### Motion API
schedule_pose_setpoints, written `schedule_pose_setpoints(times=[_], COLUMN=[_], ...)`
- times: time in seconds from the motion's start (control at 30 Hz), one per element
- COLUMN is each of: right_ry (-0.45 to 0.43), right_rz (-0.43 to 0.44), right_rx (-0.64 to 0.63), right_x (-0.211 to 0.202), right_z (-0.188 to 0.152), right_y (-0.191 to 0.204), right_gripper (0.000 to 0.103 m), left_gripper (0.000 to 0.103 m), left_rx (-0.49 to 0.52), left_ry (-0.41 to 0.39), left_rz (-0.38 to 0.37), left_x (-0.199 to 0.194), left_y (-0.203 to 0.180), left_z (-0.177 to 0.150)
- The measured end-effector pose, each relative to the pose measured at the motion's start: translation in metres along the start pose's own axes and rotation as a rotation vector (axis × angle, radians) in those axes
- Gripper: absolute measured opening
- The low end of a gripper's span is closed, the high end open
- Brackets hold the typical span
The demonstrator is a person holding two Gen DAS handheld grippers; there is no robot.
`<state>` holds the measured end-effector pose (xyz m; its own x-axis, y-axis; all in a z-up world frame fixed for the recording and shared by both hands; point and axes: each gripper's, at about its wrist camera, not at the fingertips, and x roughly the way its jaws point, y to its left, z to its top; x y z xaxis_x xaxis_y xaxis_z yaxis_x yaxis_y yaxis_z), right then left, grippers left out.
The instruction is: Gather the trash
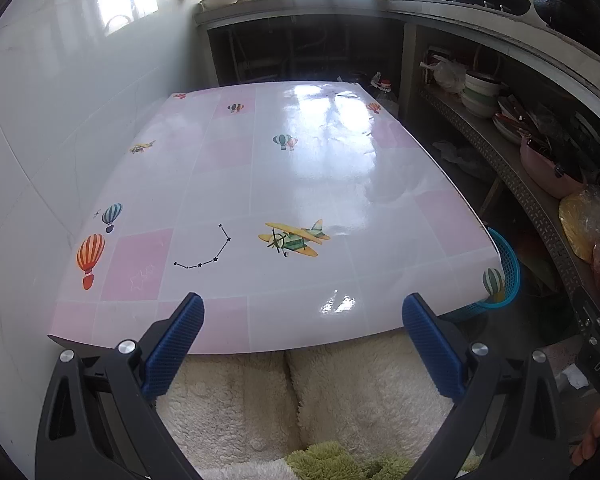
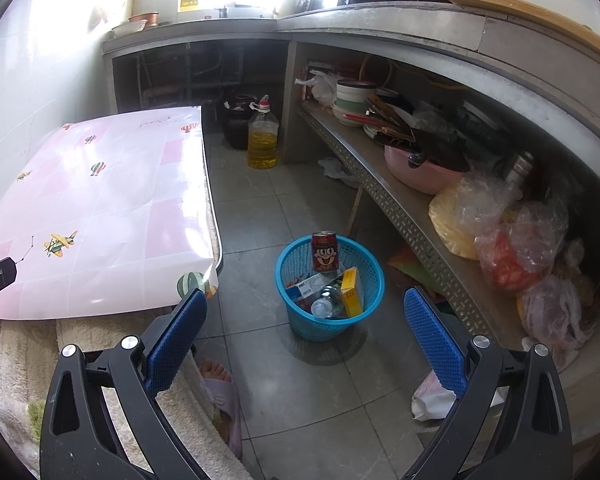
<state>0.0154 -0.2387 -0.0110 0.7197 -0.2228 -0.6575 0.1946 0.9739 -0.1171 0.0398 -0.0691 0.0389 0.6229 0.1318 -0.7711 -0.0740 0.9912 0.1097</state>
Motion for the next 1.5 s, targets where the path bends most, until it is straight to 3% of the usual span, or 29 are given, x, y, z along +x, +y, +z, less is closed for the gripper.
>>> schedule_pose_setpoints(times=[1.5], right_ry=[-0.013], right_rz=[0.01], right_rx=[-0.015], right_x=[-0.001], right_z=[0.011], right_y=[0.003], right_gripper=[0.095], left_gripper=[0.097], left_rx=[0.002], left_ry=[0.003], left_rz=[-0.005], left_x=[0.001], left_y=[0.0], left_z=[0.004])
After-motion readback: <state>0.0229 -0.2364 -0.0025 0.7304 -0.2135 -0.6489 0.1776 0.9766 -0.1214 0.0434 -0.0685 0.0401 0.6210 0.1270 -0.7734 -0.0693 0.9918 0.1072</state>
